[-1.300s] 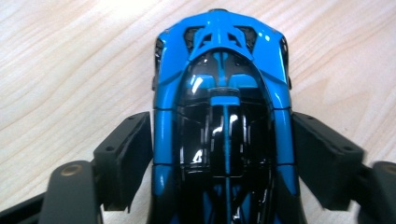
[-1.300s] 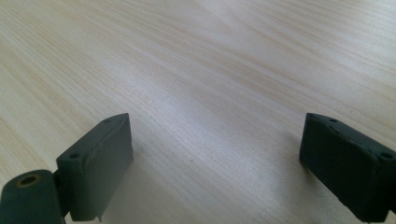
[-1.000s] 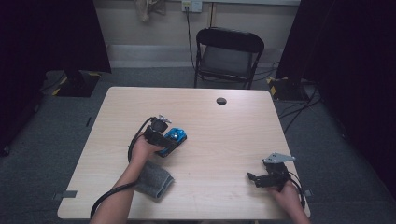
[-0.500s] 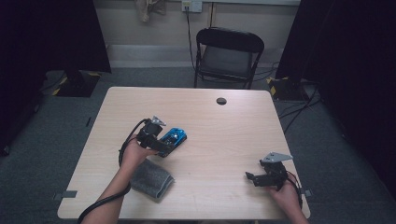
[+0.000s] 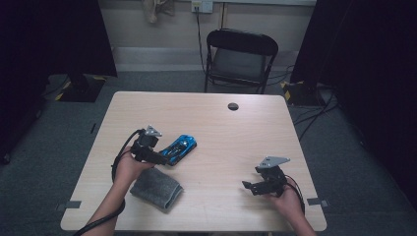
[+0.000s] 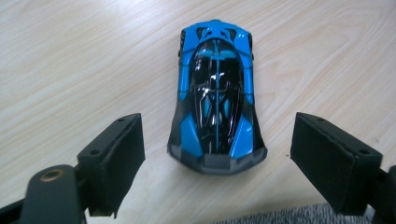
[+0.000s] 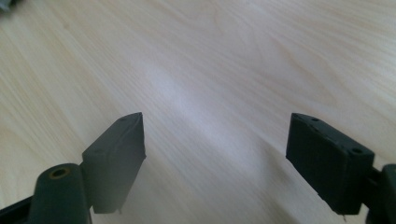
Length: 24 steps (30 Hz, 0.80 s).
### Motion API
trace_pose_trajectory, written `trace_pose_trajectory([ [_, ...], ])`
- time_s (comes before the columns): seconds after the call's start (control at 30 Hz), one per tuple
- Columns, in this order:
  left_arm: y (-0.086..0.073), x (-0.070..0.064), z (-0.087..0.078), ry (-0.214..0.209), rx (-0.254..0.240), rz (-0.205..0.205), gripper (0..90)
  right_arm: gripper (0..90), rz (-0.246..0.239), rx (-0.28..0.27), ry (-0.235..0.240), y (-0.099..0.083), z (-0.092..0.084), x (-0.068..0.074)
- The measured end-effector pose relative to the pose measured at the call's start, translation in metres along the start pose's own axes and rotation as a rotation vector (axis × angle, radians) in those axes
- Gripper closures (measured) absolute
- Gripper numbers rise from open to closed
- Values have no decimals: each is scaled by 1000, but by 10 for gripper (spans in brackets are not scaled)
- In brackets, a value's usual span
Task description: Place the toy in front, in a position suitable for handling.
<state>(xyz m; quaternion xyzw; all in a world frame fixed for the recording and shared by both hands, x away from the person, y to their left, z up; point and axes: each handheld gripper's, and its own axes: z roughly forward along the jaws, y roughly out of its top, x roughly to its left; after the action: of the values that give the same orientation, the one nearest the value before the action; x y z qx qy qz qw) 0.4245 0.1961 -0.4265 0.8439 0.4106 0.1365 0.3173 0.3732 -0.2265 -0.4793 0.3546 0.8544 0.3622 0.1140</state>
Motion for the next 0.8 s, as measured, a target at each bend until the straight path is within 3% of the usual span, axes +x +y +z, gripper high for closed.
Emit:
trace_pose_trajectory([
  [0.07,-3,2,-3,2,-5,-10,177,169,50,-17,29,6,1,0],
  [0.13,-6,3,-5,-4,-13,-27,175,165,65,-30,43,11,3,0],
  [0.3,-11,6,-9,23,-22,-31,157,147,12,-3,32,23,11,9],
  [0.37,-13,8,-11,22,-34,-50,153,145,-14,1,40,29,15,15],
  [0.63,-23,10,-15,58,-48,-45,138,145,-31,-1,92,49,29,32],
  [0.8,-28,14,-18,73,-33,-47,115,144,-79,10,104,61,36,44],
])
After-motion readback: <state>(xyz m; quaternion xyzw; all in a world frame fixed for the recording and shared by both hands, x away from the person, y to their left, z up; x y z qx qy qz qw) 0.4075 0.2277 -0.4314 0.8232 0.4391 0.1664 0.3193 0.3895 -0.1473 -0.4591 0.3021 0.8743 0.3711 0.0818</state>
